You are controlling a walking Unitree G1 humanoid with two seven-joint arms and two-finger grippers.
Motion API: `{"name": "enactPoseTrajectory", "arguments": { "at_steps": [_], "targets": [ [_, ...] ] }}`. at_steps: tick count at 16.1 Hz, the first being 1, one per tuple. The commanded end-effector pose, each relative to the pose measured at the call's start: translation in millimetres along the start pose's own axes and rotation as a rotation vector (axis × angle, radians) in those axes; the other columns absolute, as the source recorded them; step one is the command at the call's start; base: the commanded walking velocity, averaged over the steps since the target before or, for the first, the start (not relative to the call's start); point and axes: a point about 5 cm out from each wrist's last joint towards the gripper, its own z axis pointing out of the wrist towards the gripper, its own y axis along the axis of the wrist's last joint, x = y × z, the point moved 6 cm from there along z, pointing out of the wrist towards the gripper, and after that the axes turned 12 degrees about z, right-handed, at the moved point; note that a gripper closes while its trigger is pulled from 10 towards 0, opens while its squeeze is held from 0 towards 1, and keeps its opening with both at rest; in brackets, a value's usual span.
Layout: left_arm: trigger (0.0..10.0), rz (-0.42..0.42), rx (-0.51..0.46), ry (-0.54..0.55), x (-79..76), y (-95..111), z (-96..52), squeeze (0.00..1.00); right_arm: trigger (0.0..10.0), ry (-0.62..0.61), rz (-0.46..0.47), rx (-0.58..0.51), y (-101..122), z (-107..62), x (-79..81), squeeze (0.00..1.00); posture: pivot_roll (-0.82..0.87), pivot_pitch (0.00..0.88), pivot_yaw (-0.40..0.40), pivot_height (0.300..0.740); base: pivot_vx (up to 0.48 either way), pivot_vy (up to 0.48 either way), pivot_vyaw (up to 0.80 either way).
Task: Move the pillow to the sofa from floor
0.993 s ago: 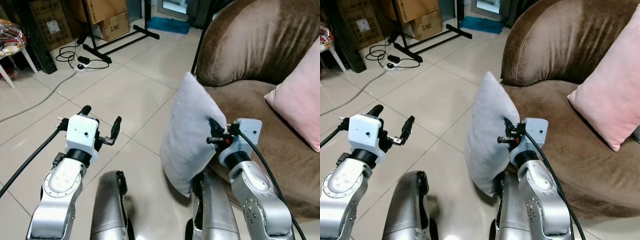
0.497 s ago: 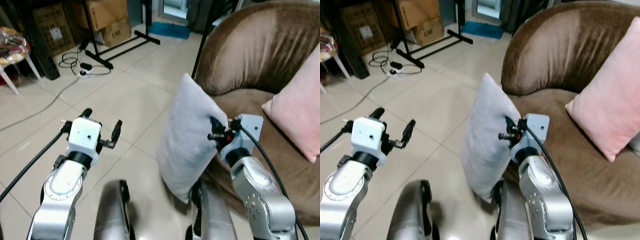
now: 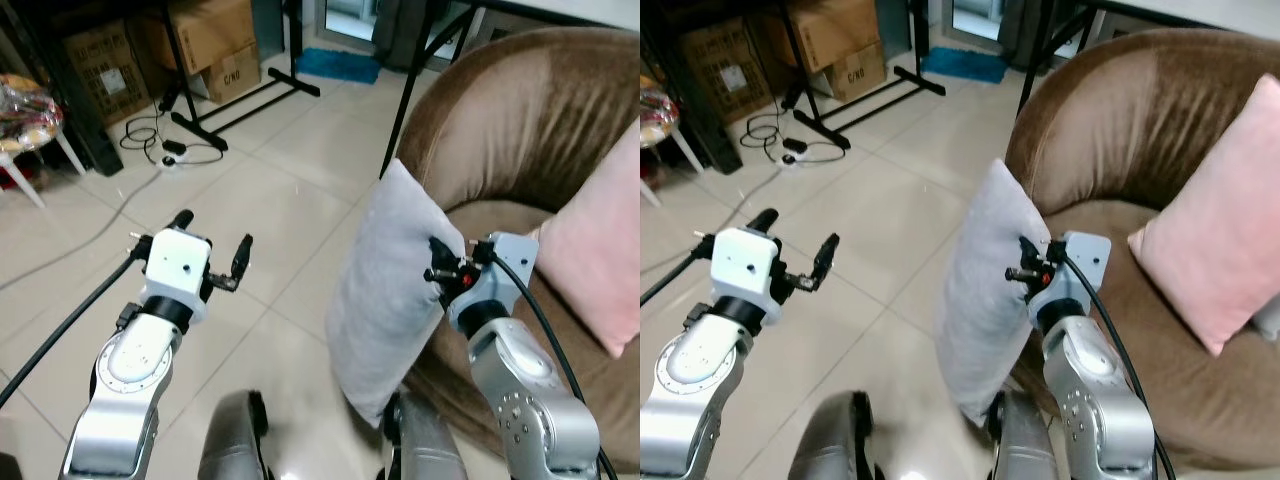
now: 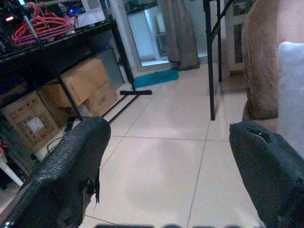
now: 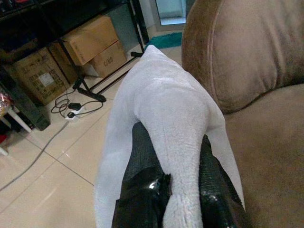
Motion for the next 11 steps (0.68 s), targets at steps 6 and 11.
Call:
{"name": "enactPoseTrajectory", "arguments": {
  "at_steps": [6, 11],
  "targets": [
    [10.0, 0.025, 0.0, 0.001, 4.8, 0.7, 0.4, 0.0, 10.0, 0.039, 0.062, -0.055, 15.3, -1.7, 9.2, 0.0, -0.06, 0.0, 0.011, 0.725, 0.0, 0.0, 0.0],
    [10.0, 0.022, -0.005, 0.009, 5.8, 1.9, 1.4, 0.0, 10.0, 0.054, 0.073, -0.049, 14.3, 0.5, 11.8, 0.0, -0.05, 0.0, 0.003, 0.74, 0.0, 0.0, 0.0]
  ]
}}
